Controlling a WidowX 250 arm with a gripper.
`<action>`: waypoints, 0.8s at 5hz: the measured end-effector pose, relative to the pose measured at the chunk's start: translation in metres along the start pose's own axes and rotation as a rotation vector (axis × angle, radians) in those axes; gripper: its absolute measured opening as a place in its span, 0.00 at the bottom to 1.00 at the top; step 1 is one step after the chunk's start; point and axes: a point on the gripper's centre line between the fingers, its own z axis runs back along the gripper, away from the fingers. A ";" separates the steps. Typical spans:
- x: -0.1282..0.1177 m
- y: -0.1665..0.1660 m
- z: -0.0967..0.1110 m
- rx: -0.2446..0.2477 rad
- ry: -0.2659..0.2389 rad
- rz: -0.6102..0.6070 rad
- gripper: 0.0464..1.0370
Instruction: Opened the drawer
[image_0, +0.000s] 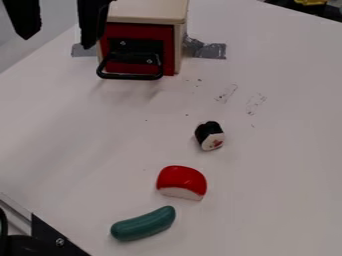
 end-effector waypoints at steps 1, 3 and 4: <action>0.000 0.000 -0.004 0.002 0.017 -0.001 0.96; 0.020 0.008 -0.055 0.088 0.027 -0.001 0.96; 0.025 0.010 -0.069 0.105 0.022 -0.012 0.96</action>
